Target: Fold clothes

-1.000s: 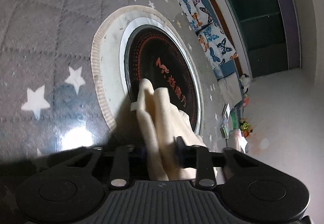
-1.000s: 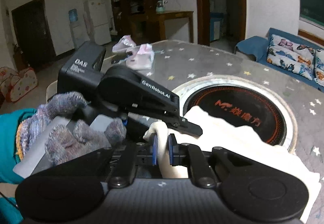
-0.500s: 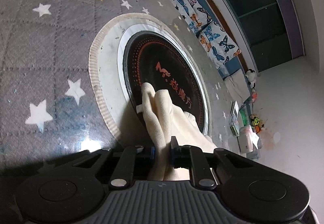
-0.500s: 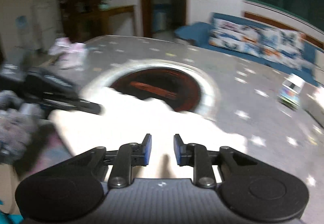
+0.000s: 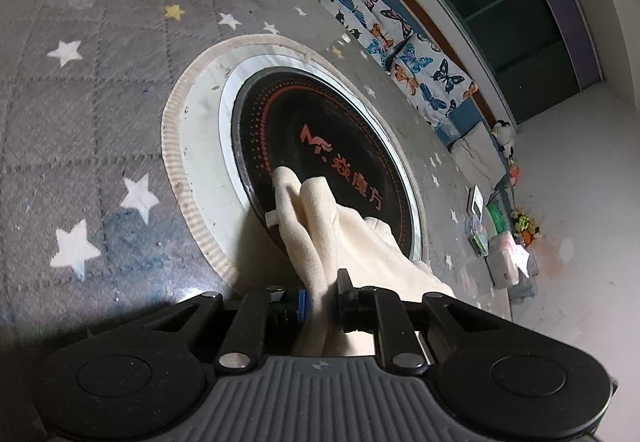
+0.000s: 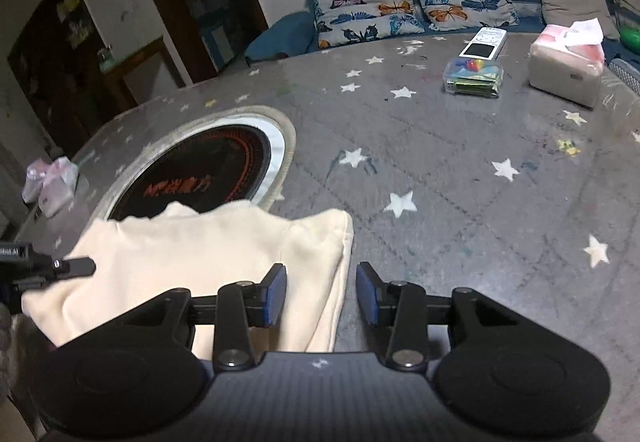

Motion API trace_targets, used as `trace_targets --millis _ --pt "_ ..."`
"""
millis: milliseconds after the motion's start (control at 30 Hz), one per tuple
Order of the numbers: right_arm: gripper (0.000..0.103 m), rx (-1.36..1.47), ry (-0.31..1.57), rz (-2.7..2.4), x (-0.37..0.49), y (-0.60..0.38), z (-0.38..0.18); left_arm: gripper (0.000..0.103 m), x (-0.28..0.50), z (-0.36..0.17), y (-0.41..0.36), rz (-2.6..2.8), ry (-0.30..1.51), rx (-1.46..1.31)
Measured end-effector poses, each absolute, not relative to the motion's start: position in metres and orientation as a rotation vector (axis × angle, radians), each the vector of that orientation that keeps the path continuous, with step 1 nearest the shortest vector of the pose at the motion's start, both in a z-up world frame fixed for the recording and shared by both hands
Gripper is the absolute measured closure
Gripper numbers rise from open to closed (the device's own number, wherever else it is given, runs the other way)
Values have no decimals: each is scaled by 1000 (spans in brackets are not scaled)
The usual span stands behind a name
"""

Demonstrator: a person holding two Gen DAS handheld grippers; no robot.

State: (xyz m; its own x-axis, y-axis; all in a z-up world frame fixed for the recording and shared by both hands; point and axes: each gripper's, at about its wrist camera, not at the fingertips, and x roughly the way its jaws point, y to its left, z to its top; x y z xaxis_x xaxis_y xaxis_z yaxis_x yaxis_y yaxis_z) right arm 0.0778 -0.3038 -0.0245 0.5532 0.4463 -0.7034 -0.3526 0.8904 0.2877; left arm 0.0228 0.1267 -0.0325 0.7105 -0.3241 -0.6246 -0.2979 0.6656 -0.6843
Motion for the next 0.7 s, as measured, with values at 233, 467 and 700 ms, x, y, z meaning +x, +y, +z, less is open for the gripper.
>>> trace_targets --millis 233,467,700 --pt "92 175 857 502 81 -303 -26 88 26 -18 115 -33 786 -782" --pt "94 155 762 502 61 -317 1 89 34 13 91 -98 741 -708" --pt "94 119 681 400 49 -362 30 89 59 32 28 -216 747 -630"
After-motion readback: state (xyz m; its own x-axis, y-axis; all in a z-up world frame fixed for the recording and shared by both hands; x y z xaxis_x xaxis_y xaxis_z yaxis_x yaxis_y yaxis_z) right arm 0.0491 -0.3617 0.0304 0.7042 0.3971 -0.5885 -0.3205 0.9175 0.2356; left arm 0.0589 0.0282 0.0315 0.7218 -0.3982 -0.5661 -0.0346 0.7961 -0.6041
